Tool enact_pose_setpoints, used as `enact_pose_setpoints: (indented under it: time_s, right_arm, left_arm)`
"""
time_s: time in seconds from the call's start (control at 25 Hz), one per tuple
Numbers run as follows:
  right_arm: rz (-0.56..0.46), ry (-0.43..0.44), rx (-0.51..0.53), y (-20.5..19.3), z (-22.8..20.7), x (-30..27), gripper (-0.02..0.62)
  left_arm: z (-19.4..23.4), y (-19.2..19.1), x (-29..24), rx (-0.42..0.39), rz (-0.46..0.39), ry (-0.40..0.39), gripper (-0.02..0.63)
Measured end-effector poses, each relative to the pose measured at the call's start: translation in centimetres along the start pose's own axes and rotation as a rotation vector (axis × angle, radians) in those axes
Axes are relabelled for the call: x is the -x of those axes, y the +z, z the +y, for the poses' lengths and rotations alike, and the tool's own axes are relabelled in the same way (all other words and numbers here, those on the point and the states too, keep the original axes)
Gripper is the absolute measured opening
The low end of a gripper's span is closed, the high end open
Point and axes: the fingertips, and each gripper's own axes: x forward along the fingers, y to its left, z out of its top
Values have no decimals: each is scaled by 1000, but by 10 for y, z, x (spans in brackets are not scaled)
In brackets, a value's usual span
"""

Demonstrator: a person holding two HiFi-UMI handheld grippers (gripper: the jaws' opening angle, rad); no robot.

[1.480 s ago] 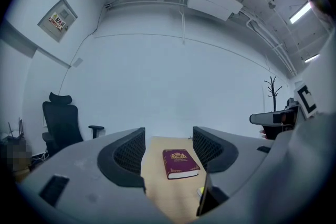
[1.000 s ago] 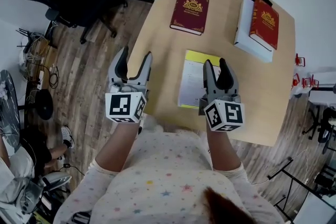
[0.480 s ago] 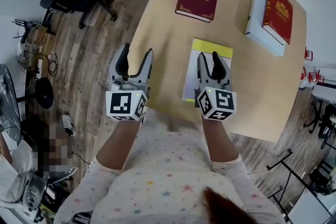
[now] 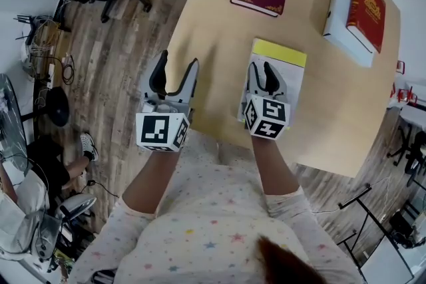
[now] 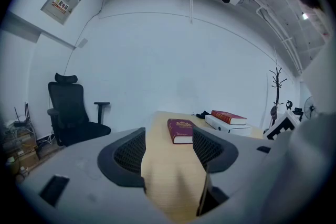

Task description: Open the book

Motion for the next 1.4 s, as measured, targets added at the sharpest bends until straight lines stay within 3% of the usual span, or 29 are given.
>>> enact_pose_setpoints:
  time_s: [0.24,0.8,0.96,1.08,1.4]
  right_arm:
    - [93,-34,115,-25,10,-13,145]
    - [206,-76,302,-51,16,-27,193]
    - [214,-95,314,-51,14,-27,186]
    - [206,-106,304,-49,10,-26,142]
    - [208,-80,289,-48,11,-26,131]
  left_arm:
    - [3,-7,5,7,10,8,258]
    - [15,-15,11,29,21,35,257]
    - [13,-18,13,33,24,36,258]
    - [12,-18,15,34,24,36,258]
    - [12,-13,17,29,17,36,256]
